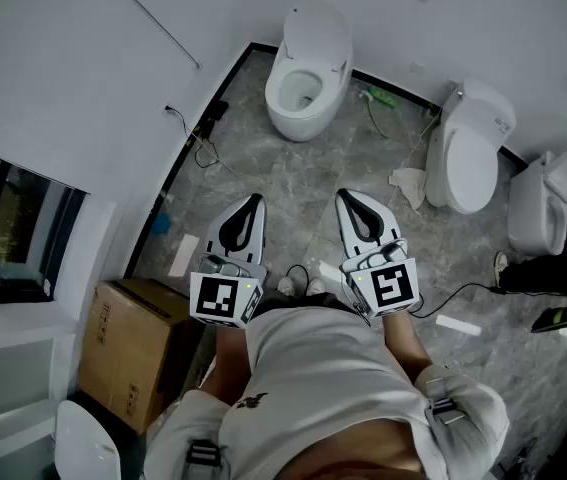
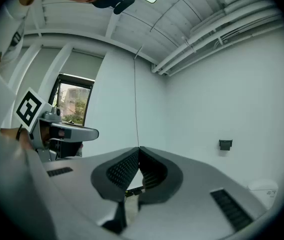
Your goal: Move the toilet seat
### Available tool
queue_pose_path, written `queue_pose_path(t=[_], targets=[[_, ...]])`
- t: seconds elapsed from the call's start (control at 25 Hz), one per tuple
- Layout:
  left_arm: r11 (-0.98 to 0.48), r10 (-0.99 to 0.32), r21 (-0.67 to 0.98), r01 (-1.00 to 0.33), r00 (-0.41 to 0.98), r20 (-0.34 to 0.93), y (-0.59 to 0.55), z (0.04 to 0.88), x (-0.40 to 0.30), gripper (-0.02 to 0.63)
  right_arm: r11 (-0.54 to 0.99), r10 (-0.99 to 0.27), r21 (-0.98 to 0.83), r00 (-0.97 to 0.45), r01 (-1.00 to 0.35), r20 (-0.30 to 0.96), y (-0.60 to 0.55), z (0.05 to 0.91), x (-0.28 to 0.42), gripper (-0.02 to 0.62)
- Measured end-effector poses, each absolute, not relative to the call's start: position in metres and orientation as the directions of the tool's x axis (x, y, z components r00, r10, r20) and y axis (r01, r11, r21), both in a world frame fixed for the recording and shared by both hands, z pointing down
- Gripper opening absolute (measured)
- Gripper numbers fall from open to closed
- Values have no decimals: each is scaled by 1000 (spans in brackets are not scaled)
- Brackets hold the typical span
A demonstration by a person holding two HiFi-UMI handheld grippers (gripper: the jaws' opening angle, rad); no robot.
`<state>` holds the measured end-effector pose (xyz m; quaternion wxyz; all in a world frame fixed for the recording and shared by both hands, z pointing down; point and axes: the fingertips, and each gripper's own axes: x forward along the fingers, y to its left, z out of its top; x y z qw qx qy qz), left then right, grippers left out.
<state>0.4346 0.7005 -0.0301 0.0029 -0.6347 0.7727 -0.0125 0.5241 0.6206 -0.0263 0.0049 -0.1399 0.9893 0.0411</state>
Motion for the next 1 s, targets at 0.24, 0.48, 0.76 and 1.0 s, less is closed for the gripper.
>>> queue_pose_path(t=[0.24,0.48,0.76,1.0], targets=[[222,-975,0,-975,-222,11,709,-24,441,29,961,-268,55,-963,-270,-28,627,-22,527,20],[237,-971,-3,-971,-237,36,709,-19,435,29,962,-269,34,-963,-270,-31,624,-22,519,20],[232,-972,-15,-973,-232,29,689,-17,410,29,958,-283,51,-959,-283,-17,605,-16,493,20],[210,-977,-16,-977,-211,26,671,-10,369,29,948,-311,76,-950,-310,-2,590,-10,456,20]])
